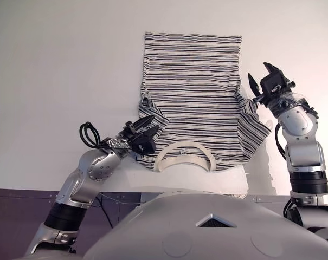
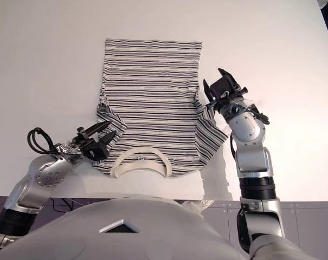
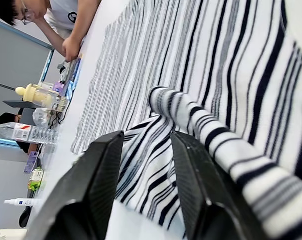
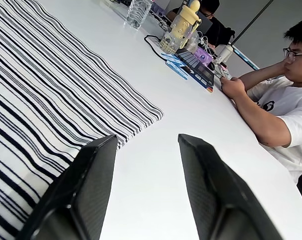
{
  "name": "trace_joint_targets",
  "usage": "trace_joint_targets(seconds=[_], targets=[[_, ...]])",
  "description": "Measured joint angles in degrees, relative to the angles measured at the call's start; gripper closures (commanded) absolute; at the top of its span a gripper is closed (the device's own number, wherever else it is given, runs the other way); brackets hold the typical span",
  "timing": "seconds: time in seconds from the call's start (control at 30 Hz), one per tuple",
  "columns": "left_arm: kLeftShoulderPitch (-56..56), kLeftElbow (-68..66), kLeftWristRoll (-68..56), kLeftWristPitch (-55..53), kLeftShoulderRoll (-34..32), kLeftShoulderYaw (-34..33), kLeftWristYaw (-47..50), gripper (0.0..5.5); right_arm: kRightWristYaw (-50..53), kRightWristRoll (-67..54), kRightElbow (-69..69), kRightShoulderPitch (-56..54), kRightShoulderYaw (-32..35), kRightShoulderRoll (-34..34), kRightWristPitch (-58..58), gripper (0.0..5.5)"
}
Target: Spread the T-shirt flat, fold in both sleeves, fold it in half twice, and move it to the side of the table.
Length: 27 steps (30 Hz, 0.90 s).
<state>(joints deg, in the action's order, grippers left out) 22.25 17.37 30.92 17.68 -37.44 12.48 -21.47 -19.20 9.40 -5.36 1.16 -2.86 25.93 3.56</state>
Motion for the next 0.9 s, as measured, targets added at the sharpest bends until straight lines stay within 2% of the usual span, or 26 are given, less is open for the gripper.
trace_joint_targets(seconds=[0.2,0.4,0.47,0.57,0.63,0.73,0.8,0.9], targets=[[6.58,5.51,-6.36,-3.26,-2.09,-2.31,-6.18,3.55,-4.10,-0.06,-2.49,-0.18,-1.78,1.87,-0.86,3.27],[10.74,9.31,-15.02,-8.73,-3.12,-5.57,-11.11,3.55,-4.41,-0.14,-2.48,-1.21,-0.44,2.49,-0.87,3.27],[7.21,13.12,-21.15,-14.53,-0.81,-7.09,-11.91,3.55,-4.58,-0.14,-1.94,-1.73,0.01,3.36,-0.89,3.27],[-6.78,11.60,-24.26,-22.10,1.00,-11.39,-10.13,3.55,-4.72,-0.13,-1.83,-1.91,-0.03,3.46,-0.92,3.27],[-11.16,5.01,-17.90,-22.79,0.81,-9.66,-7.55,3.55,-5.18,-0.09,-1.42,-1.82,-0.24,3.65,-1.04,3.27],[-11.82,-2.50,-12.85,-23.75,2.49,-5.40,-4.39,3.55,-6.36,-0.12,-0.33,-1.60,-0.38,4.53,-2.10,3.27],[-12.38,-6.81,-12.04,-22.89,6.45,-2.87,-1.77,3.55,-11.10,-2.90,0.01,-0.11,1.19,8.26,-3.24,3.27],[-12.39,-9.46,-14.13,-21.71,10.85,-3.08,1.34,3.55,-24.86,-11.74,1.28,1.34,5.51,16.58,-4.09,3.27]])
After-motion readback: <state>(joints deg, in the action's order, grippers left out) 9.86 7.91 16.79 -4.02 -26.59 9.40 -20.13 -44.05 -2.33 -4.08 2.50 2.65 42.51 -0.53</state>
